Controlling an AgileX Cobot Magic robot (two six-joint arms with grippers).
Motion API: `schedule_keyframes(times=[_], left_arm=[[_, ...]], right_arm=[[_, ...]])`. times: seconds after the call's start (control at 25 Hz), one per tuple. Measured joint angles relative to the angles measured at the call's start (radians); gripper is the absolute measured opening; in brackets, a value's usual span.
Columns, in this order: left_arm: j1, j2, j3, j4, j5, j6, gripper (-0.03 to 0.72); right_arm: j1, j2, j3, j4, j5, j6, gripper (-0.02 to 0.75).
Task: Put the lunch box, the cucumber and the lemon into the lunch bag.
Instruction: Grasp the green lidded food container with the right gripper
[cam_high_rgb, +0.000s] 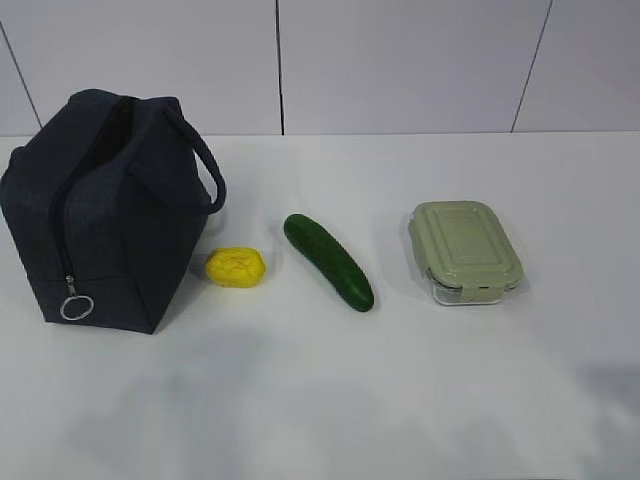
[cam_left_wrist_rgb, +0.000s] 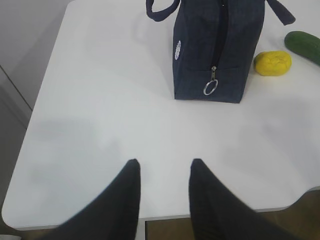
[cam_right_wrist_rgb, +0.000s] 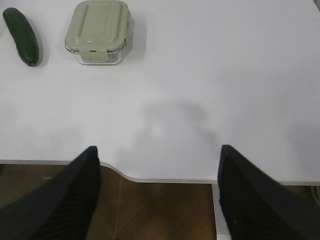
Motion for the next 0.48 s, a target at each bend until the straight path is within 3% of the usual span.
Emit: schedule_keyframes(times=[0.48], left_arm=[[0.000, 0.000, 0.000, 0.000, 0.000, 0.000, 0.235]], right_arm=[[0.000, 0.000, 0.000, 0.000, 0.000, 0.000, 0.546]])
